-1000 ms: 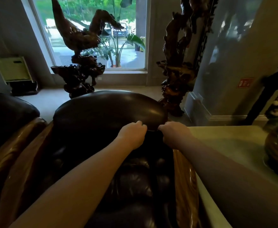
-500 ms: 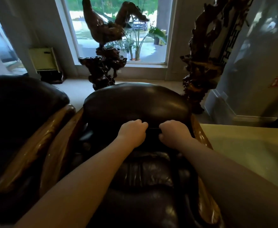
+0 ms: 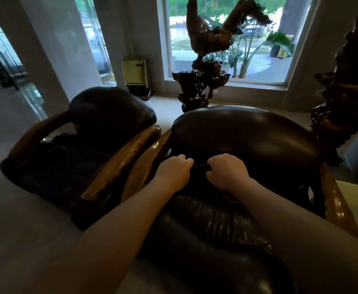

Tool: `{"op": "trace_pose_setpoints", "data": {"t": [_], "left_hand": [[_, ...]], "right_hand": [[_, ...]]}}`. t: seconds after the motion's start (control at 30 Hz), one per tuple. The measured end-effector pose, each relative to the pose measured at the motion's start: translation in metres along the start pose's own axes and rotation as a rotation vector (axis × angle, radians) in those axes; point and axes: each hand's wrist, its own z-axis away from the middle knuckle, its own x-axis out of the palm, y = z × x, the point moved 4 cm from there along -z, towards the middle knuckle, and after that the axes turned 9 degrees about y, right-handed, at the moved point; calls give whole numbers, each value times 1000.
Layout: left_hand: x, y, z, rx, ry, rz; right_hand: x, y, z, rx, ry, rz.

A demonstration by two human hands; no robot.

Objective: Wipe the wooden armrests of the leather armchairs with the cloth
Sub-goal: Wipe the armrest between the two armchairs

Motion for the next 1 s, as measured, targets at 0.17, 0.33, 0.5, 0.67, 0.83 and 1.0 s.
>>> {"op": "trace_pose_setpoints", "data": {"t": [0.17, 0.33, 0.5, 0.67, 0.83, 1.0], "left_hand": [[-3, -61, 24, 14, -18, 49], [1, -133, 47, 45, -82, 146], [-7, -209, 64, 74, -101, 185], [-10, -273, 78, 63, -93, 200], [-3, -324, 80, 23, -77, 215], [15, -352, 68, 11, -105, 215]], "right_hand": [[17, -54, -24, -28, -4, 10], [45, -114, -44, 18, -46, 34], [75, -178, -61, 72, -53, 32], [97, -236, -75, 84, -70, -7], [113, -272, -97, 91, -83, -52], [137, -282, -117, 99, -104, -43]]}}
